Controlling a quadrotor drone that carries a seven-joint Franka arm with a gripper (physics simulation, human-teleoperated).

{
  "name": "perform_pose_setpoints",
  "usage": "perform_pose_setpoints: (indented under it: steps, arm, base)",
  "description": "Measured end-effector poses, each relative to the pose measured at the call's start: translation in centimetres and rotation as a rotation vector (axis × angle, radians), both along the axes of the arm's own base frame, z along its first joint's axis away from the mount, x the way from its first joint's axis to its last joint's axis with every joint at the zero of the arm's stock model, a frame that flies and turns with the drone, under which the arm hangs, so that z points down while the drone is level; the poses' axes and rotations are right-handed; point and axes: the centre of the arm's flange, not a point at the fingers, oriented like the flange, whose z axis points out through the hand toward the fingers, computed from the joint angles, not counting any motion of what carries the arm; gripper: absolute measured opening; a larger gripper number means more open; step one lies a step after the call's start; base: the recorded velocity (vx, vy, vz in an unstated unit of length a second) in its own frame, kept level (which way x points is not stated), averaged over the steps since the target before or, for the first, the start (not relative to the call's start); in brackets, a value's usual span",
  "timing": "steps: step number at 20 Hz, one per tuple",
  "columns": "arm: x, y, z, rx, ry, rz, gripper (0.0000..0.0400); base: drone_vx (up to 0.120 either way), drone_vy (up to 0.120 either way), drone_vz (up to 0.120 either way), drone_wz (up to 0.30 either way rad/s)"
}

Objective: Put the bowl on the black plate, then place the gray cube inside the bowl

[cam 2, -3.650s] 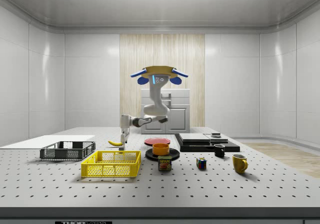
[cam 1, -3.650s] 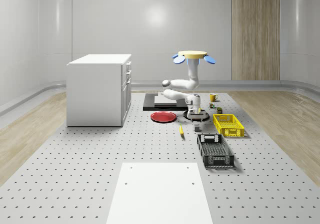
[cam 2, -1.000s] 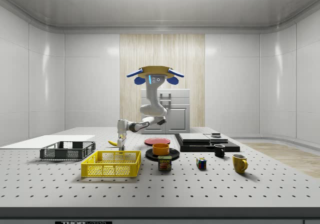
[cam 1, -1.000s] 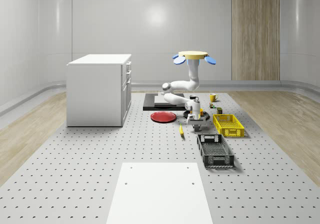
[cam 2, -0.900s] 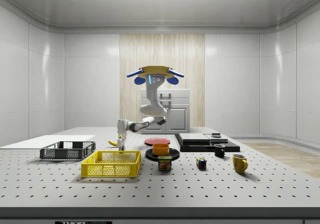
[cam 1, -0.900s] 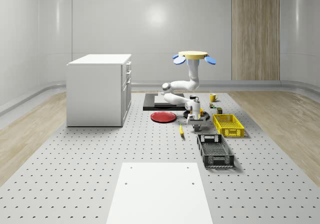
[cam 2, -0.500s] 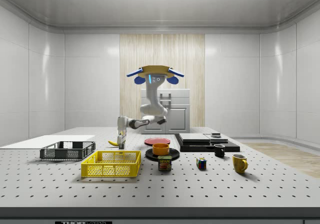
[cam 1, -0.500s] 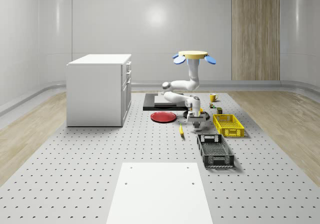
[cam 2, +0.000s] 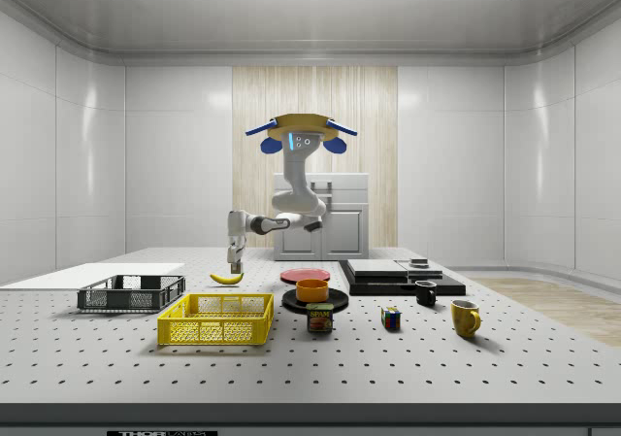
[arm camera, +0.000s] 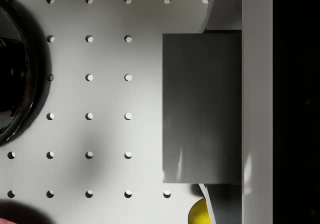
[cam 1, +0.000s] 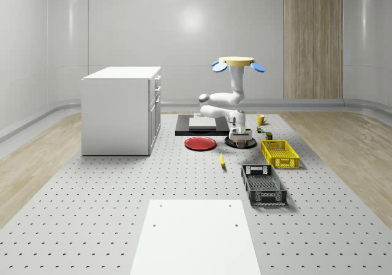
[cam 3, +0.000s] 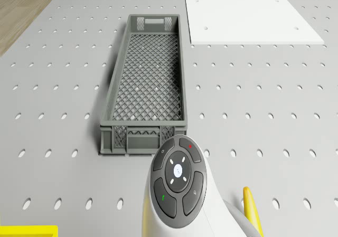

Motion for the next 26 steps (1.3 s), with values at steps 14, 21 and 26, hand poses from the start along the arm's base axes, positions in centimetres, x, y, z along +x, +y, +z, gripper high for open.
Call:
perform_pose_setpoints:
  steps: [14,21,26]
  arm:
    - [0.0,0.0,-0.24,0.0,0.0,0.0,0.025]
    - [0.0,0.0,-0.25,0.0,0.0,0.0,0.025]
    - [0.0,0.0,-0.25,0.0,0.0,0.0,0.025]
  base:
    - [-0.111,0.054,0.057,0.0]
    - [-0.12,-0.023,0.0,0.0]
    - [-0.12,0.0,0.0,0.0]
